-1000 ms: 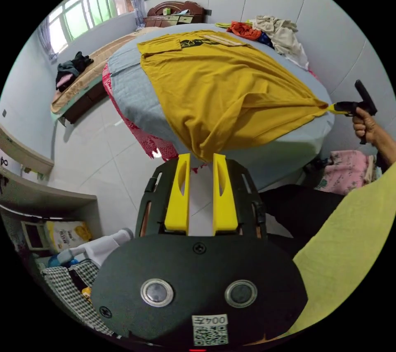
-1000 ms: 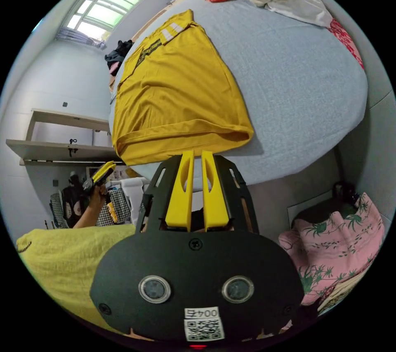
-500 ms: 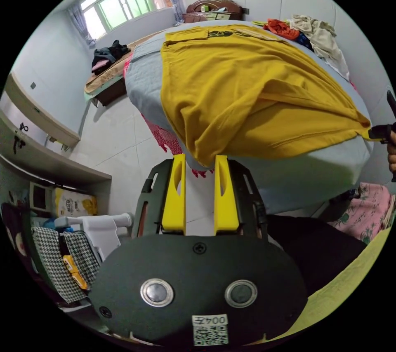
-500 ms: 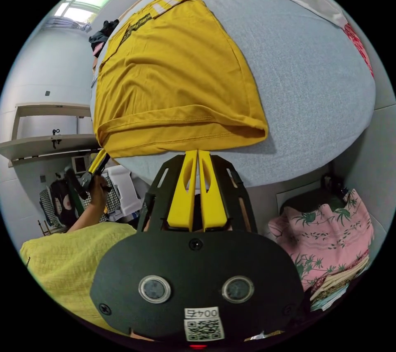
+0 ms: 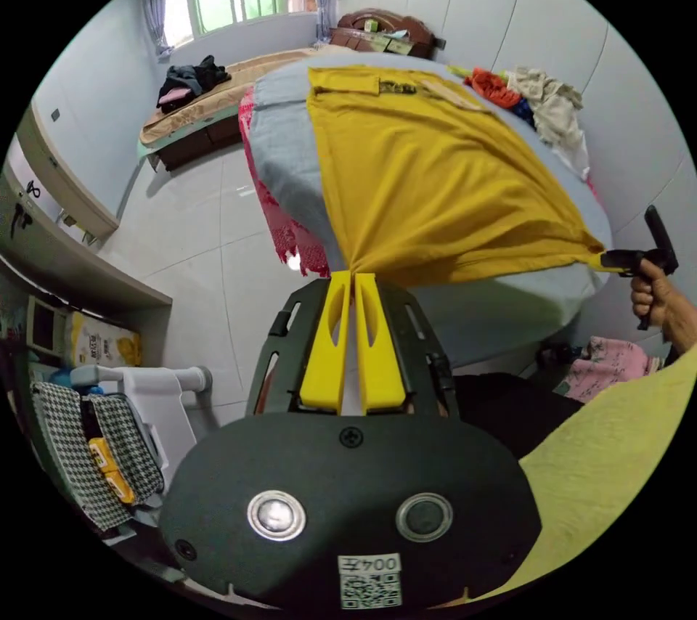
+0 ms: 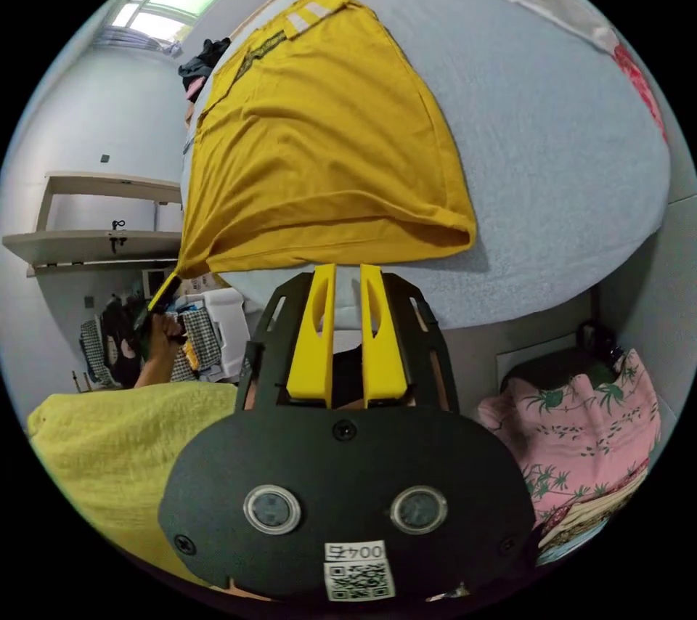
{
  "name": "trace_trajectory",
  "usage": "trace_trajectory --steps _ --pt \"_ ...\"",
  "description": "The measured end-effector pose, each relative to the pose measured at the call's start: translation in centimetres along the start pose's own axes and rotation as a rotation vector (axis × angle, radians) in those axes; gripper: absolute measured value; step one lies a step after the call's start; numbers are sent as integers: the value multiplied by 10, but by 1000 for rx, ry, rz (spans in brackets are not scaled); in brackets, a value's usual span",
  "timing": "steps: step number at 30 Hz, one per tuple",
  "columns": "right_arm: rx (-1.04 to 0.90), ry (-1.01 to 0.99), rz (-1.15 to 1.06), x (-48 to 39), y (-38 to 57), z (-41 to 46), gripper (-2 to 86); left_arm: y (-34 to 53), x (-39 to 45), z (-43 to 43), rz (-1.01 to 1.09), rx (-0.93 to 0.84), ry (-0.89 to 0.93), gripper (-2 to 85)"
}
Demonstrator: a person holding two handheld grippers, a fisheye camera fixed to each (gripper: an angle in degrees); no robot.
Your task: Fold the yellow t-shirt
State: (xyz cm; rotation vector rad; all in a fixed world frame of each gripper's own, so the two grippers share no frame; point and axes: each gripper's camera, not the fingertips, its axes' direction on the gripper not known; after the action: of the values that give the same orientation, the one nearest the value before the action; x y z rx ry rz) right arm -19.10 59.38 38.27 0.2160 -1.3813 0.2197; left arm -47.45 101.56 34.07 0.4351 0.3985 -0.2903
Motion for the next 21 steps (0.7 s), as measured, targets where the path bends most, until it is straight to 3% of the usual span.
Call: trace_trajectory --steps 4,11,21 --pt "72 31 30 14 27 -31 97 23 -19 2 -3 -41 29 5" --pt "211 -202 290 82 51 -63 84 26 -37 26 -77 -100 67 6" --pt "212 -342 406 120 41 -72 101 20 -55 32 -130 -150 110 7"
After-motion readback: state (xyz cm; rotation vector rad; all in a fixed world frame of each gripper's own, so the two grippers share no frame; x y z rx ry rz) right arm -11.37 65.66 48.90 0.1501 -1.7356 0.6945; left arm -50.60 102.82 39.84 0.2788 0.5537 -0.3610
